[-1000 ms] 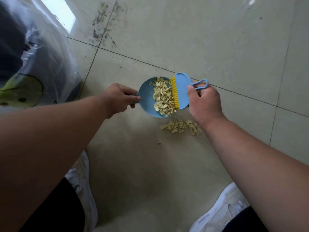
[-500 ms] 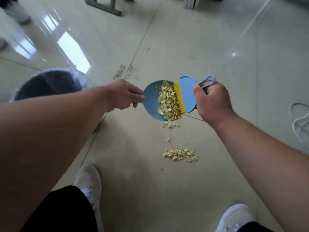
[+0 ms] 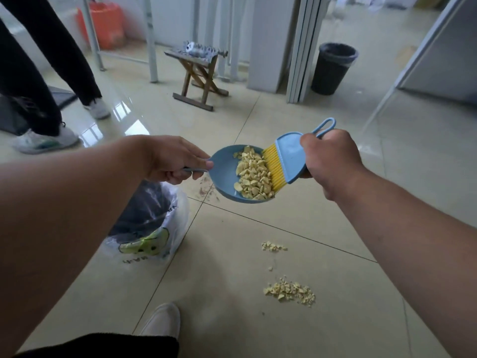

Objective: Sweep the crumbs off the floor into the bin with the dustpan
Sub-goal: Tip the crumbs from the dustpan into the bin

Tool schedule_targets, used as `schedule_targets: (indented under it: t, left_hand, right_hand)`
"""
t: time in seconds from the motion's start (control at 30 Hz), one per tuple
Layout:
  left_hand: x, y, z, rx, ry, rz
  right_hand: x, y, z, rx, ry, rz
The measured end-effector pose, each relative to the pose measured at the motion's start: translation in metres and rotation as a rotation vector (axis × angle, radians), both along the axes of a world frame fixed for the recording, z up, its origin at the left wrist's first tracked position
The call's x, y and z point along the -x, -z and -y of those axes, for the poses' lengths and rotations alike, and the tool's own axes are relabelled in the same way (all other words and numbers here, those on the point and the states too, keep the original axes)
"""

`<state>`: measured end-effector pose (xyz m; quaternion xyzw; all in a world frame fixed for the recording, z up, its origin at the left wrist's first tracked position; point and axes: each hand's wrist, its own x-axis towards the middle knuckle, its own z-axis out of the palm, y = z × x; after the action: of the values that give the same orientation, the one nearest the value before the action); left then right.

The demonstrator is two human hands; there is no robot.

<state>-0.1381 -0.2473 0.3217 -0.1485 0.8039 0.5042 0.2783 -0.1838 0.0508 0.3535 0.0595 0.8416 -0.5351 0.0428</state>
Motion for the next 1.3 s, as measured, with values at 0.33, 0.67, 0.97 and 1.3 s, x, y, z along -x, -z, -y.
schedule_targets:
  t: [0.33, 0.67, 0.97, 1.3]
  left_hand:
    - [-0.042, 0.027, 0.088, -0.093, -0.106, 0.068]
    - [-0.107, 0.087, 0.187, -0.064, -0.335, 0.147]
    - [-0.134, 0.13, 0.214, 0.14, -0.537, 0.179]
    - [-0.114, 0.137, 0.195, 0.34, -0.526, 0.257]
  right_hand:
    - [-0.027, 0.018, 0.085, 0.045, -0.106, 0.09]
    - [-0.044, 0.09, 0.204, 0.044, -0.264, 0.198]
    - [-0.058, 0.174, 0.276, -0.053, -0.419, 0.265]
    - [-0.065, 0.207, 0.282, -0.068, -0.481, 0.338]
